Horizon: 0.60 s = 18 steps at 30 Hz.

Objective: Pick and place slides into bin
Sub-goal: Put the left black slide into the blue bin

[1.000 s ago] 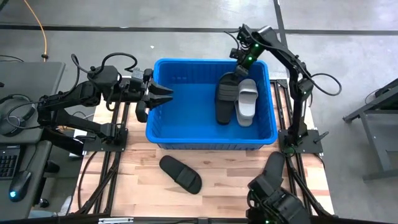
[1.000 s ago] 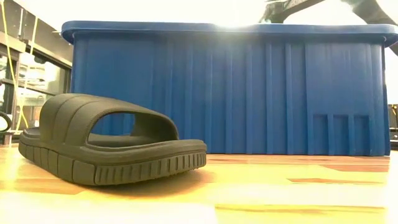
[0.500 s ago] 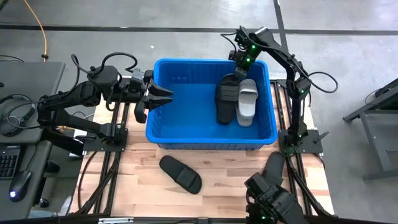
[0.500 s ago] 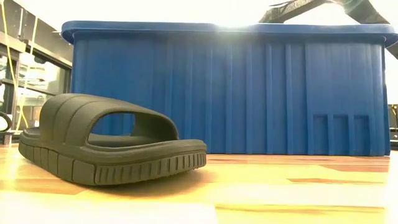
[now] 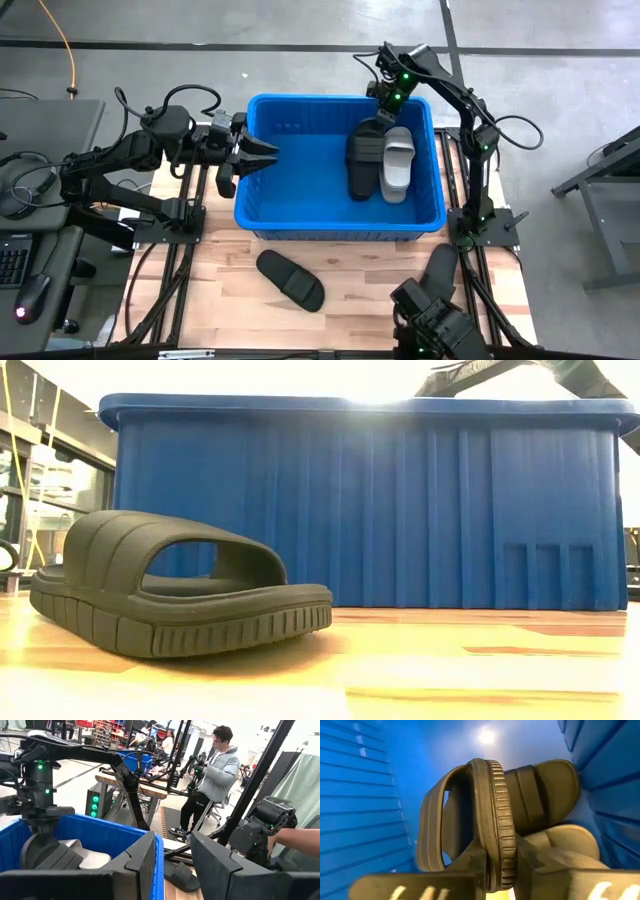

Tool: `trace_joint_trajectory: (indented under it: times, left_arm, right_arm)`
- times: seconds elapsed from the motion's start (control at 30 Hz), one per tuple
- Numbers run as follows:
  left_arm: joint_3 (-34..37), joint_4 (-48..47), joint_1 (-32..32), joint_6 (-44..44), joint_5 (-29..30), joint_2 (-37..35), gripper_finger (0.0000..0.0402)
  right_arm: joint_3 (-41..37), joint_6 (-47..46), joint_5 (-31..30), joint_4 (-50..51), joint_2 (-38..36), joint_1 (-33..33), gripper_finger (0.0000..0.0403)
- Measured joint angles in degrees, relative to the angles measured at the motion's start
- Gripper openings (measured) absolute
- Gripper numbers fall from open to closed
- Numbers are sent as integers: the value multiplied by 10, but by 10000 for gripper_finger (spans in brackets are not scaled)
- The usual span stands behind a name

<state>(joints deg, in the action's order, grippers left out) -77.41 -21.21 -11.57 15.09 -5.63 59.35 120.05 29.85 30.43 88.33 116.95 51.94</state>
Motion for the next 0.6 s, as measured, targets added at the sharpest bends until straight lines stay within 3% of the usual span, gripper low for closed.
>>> trace_joint_trajectory:
  times: [0.27, 0.6]
  left_arm:
    - [0, 0, 0, 0, 0, 0, 117]
    - [0, 0, 0, 0, 0, 0, 117]
  right_arm:
    - [0, -13, -31, -18, 0, -2, 98]
    - [0, -8, -80, -42, 0, -19, 105]
